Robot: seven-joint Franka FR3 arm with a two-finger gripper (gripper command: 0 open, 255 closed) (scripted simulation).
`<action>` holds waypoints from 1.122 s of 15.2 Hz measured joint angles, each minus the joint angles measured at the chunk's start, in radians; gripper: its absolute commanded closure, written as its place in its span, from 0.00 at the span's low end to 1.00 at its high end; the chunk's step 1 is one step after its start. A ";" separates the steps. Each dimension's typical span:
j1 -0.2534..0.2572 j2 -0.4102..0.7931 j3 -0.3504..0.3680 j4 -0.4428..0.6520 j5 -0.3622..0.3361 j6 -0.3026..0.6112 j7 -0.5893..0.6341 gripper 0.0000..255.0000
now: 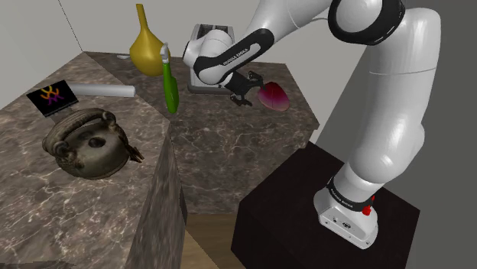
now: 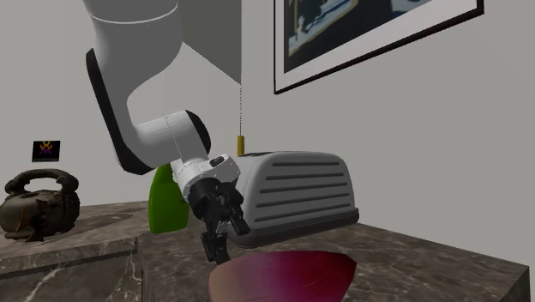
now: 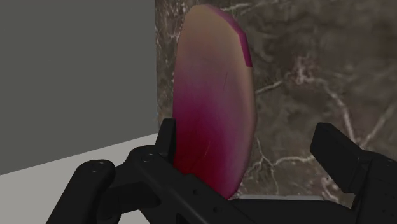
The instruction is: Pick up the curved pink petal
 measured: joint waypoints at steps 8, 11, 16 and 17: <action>0.002 0.010 0.000 0.004 0.000 0.002 0.005 1.00; 0.001 0.010 0.000 0.001 -0.001 0.004 0.004 1.00; 0.000 -0.020 0.003 0.010 0.004 -0.026 -0.022 1.00; -0.001 -0.027 0.004 0.012 0.005 -0.033 -0.027 1.00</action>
